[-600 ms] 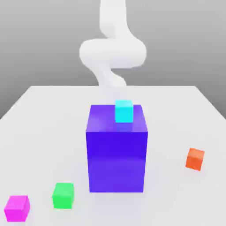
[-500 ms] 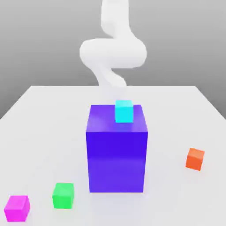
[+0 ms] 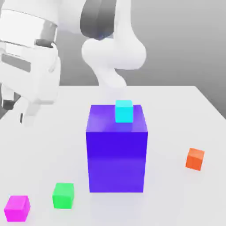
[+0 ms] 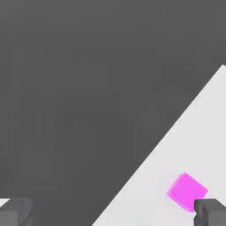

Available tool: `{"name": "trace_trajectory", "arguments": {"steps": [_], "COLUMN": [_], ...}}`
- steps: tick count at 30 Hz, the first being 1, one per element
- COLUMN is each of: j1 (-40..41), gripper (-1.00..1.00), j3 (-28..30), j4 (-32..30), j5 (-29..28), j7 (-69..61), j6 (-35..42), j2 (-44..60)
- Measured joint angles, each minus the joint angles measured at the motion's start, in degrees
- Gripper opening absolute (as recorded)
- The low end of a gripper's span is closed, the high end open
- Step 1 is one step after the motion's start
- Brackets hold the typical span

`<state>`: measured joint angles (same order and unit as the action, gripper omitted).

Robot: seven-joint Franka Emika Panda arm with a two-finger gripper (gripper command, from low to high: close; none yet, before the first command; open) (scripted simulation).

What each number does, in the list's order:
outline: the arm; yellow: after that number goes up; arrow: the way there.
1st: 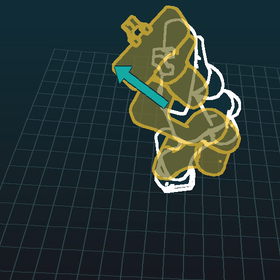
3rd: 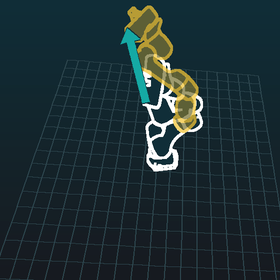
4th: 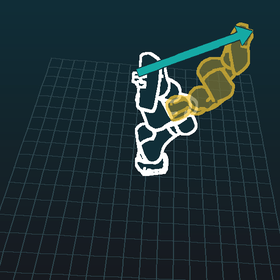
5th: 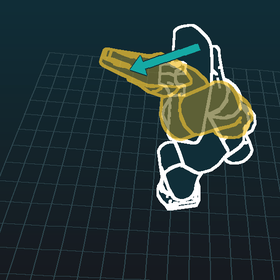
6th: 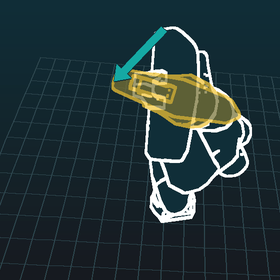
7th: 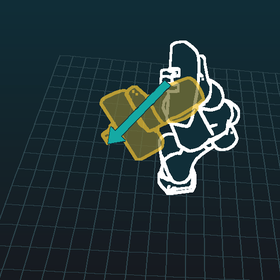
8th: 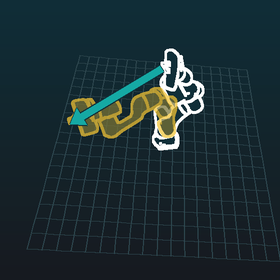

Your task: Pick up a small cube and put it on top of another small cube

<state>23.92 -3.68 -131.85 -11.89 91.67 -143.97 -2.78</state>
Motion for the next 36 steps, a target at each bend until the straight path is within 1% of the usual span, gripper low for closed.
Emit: {"name": "trace_trajectory", "arguments": {"steps": [5,12,15,16,22,24,27,32,36], "j1": [3.1,6.7,6.9,6.8,6.8,7.0,7.1,3.2,-0.3], "gripper": [0.00,0.00,0.00,-1.00,-1.00,-1.00,-1.00,-1.00,-1.00], "j3": [1.5,2.3,2.5,2.6,2.6,2.5,2.3,1.2,0.0], "j4": [-0.2,-0.3,0.9,1.3,1.5,1.0,-0.2,-7.9,-14.9], "j5": [1.9,10.1,10.5,10.5,10.4,10.6,10.8,12.9,12.4], "j7": [7.7,13.7,14.1,14.2,14.3,14.2,14.1,26.3,40.0], "j6": [-3.5,-9.0,-13.7,-15.1,-16.0,-14.4,-9.9,-7.7,-7.2], "j2": [9.9,23.1,29.3,31.2,32.2,30.2,24.5,14.4,7.0]}}
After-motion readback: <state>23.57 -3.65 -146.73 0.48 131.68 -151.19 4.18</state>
